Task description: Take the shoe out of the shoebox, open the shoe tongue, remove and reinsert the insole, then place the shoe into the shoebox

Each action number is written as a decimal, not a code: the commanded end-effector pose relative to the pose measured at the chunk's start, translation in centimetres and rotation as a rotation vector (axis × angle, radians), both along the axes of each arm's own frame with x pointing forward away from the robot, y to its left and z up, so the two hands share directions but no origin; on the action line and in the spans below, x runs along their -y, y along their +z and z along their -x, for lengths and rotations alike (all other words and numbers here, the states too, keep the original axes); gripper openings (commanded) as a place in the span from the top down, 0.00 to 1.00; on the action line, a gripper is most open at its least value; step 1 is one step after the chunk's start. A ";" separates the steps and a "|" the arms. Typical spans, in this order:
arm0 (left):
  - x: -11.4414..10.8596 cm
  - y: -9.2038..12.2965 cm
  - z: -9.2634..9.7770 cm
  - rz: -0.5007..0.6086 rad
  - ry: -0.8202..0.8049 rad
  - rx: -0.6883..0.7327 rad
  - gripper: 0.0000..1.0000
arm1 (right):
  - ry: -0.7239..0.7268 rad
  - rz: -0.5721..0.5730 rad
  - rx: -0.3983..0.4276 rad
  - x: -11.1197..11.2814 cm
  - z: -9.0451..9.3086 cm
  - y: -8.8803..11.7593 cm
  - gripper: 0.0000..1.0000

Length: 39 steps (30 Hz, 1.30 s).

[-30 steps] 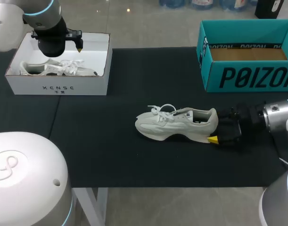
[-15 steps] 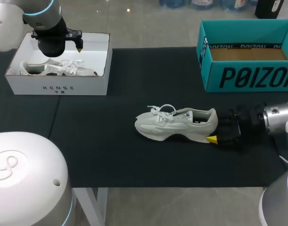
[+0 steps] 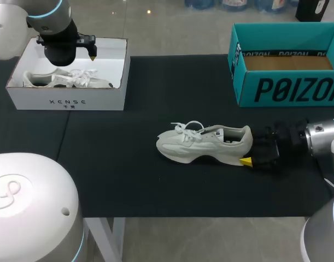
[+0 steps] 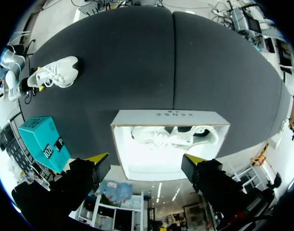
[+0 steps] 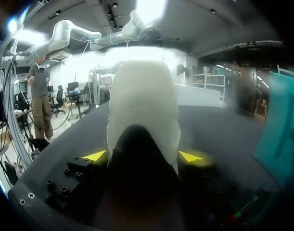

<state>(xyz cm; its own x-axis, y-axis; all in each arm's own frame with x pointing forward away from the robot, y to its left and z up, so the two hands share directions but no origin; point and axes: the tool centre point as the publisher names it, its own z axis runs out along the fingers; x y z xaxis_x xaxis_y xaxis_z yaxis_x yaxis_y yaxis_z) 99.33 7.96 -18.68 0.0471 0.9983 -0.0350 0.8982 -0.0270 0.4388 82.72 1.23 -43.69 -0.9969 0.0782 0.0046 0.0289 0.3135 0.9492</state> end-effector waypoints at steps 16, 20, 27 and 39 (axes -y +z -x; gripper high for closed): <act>10.9 -0.4 3.8 -0.015 -0.032 -0.122 0.00 | 0.000 0.002 0.000 -0.3 0.0 -0.5 1.00; 10.9 -0.4 3.8 -0.015 -0.032 -0.122 0.00 | 0.000 0.002 0.000 -0.3 0.0 -0.5 1.00; 10.9 -0.4 3.8 -0.015 -0.032 -0.122 0.00 | 0.000 0.002 0.000 -0.3 0.0 -0.5 1.00; 14.7 -6.2 8.5 0.391 1.093 -0.027 0.00 | 0.000 0.002 0.000 -0.3 0.0 -0.5 1.00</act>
<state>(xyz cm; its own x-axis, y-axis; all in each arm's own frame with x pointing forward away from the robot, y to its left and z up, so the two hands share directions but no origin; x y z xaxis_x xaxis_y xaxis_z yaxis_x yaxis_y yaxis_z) 92.53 -5.59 -23.64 -0.2145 0.9738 -0.0752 0.9170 0.2273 0.3277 82.68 1.24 -43.70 -0.9970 0.0776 0.0047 0.0290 0.3146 0.9488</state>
